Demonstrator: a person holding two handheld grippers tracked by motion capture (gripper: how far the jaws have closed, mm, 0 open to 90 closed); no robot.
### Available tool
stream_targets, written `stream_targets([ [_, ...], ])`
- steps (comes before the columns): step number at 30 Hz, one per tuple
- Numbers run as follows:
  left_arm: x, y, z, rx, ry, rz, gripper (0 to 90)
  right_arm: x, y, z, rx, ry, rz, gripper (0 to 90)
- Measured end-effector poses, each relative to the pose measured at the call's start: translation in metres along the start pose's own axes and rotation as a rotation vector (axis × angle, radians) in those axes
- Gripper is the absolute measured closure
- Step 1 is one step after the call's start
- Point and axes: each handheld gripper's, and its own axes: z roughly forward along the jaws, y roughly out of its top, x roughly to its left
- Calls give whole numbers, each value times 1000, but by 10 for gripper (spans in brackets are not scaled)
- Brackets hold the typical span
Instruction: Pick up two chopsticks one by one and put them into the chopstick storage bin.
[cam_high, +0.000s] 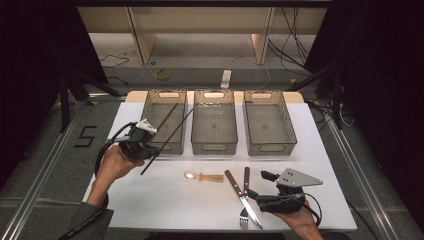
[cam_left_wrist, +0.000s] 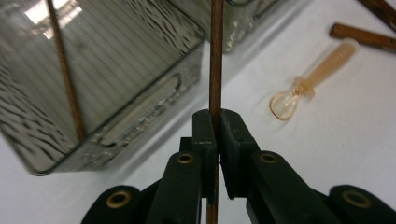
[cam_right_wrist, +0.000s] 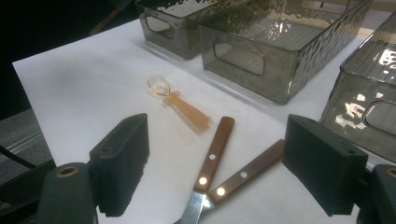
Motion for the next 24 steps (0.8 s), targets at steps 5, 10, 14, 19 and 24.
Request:
stream_targets([
  [5,14,6,-4,-54,6,-69,847,0,0,0,0,0,3,235],
  [10,28,13,-10,-104,11,-113,847,-1,-1,1,8,3,9,236],
  [14,40,21,-13,-135,30,-140,847,-1,-1,2,8,3,9,235],
  [19,50,34,-15,-157,60,-156,847,-1,-1,2,7,3,12,235],
  [24,63,46,-11,-147,73,-172,846,-2,-1,2,3,3,12,236],
])
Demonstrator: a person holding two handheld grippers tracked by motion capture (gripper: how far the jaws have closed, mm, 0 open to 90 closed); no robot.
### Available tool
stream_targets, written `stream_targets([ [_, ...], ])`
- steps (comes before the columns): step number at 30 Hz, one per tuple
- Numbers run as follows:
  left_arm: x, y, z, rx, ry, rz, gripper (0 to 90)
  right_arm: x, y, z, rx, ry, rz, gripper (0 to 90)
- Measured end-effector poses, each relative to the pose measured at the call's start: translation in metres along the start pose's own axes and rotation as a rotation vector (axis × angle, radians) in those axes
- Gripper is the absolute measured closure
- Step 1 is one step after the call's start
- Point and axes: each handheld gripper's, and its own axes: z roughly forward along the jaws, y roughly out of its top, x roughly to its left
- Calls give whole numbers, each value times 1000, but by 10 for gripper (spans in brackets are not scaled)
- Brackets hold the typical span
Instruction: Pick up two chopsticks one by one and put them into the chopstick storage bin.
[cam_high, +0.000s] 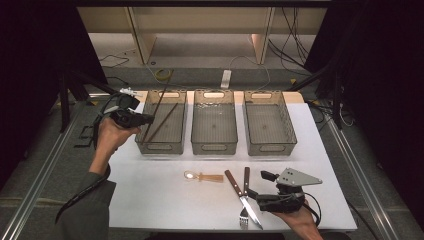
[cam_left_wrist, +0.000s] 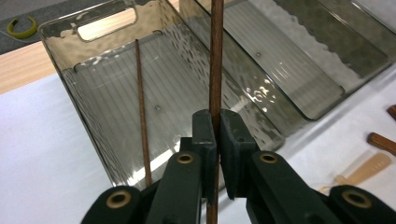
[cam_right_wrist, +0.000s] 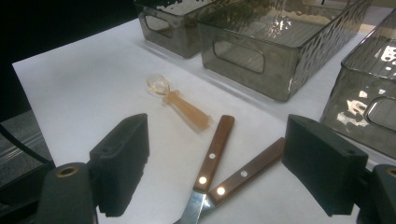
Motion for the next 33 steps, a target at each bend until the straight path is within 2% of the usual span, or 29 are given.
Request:
stream_targets([
  [5,12,8,3,-9,43,-16,846,-1,0,0,0,2,3,235],
  [13,22,12,14,-1,88,-6,846,-1,0,1,5,6,2,236],
  [20,26,8,22,-32,88,-24,846,-1,0,0,3,5,4,235],
  [33,32,-6,38,-16,93,-52,844,0,0,0,2,7,1,236],
])
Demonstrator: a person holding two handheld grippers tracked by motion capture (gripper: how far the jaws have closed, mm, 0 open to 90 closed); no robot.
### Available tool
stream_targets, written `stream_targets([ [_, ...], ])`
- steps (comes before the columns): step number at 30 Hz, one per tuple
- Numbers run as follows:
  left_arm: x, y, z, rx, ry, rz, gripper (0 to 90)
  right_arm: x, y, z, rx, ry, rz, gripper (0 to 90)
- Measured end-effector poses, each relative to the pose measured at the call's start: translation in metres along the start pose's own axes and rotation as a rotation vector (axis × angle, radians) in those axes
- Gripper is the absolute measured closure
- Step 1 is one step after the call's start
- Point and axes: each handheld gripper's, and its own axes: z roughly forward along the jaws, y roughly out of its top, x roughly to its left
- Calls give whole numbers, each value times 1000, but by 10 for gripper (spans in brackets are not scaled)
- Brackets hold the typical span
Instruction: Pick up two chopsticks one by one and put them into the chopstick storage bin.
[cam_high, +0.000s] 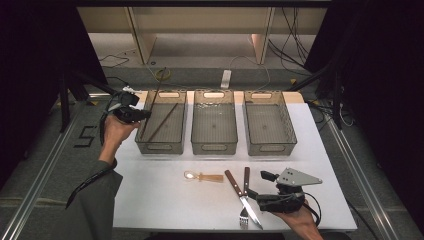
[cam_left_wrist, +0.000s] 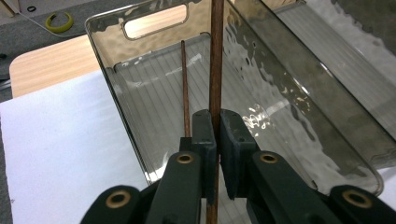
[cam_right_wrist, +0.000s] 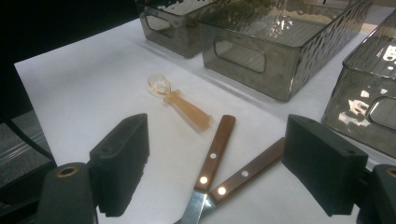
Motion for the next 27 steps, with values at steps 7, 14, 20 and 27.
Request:
stream_targets([
  [7,0,-7,7,22,6,-11,842,0,0,0,2,0,1,236],
  [14,-2,-11,15,59,14,-17,833,0,0,0,2,-1,0,236],
  [20,0,-12,10,8,-22,-82,666,0,0,0,3,0,-1,236],
  [27,-12,-11,-10,-51,-93,-92,450,0,0,0,1,-4,-2,236],
])
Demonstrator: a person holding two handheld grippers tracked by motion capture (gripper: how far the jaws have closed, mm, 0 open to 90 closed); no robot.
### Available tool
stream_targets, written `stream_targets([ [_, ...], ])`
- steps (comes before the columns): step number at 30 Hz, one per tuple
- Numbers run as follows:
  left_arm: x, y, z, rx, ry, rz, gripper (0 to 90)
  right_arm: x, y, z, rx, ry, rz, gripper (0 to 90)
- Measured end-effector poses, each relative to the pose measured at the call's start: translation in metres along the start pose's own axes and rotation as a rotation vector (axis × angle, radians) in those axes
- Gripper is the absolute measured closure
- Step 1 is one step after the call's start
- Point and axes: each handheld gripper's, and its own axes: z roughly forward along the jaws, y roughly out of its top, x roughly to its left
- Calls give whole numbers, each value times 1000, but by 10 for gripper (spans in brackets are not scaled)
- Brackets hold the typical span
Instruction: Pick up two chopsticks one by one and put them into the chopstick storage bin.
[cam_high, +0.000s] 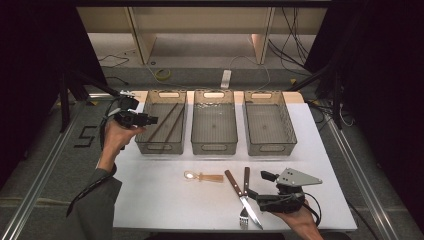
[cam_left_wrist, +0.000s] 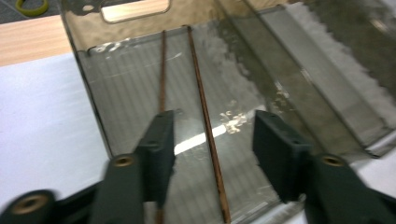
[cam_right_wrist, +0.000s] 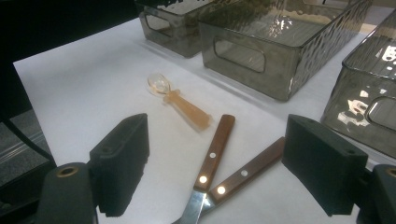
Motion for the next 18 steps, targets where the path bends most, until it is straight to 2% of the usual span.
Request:
stream_targets([
  [2,-6,-3,-6,-20,-33,5,400,0,0,0,2,-1,0,236],
  [6,-21,-14,-14,-45,-62,42,312,1,0,0,5,-1,-4,236],
  [7,-24,-16,-13,-32,-78,52,309,1,0,0,5,-2,-4,236],
  [8,-26,-16,-13,-8,-75,65,294,1,1,0,3,-1,-5,236],
  [9,-30,-17,-14,-4,-66,80,274,2,1,-1,-2,0,-5,236],
  [11,-36,-17,-17,-10,-80,103,263,2,1,-1,0,-3,-9,235],
  [18,-56,-19,-21,18,-107,190,220,2,1,-2,-6,-2,-9,236],
])
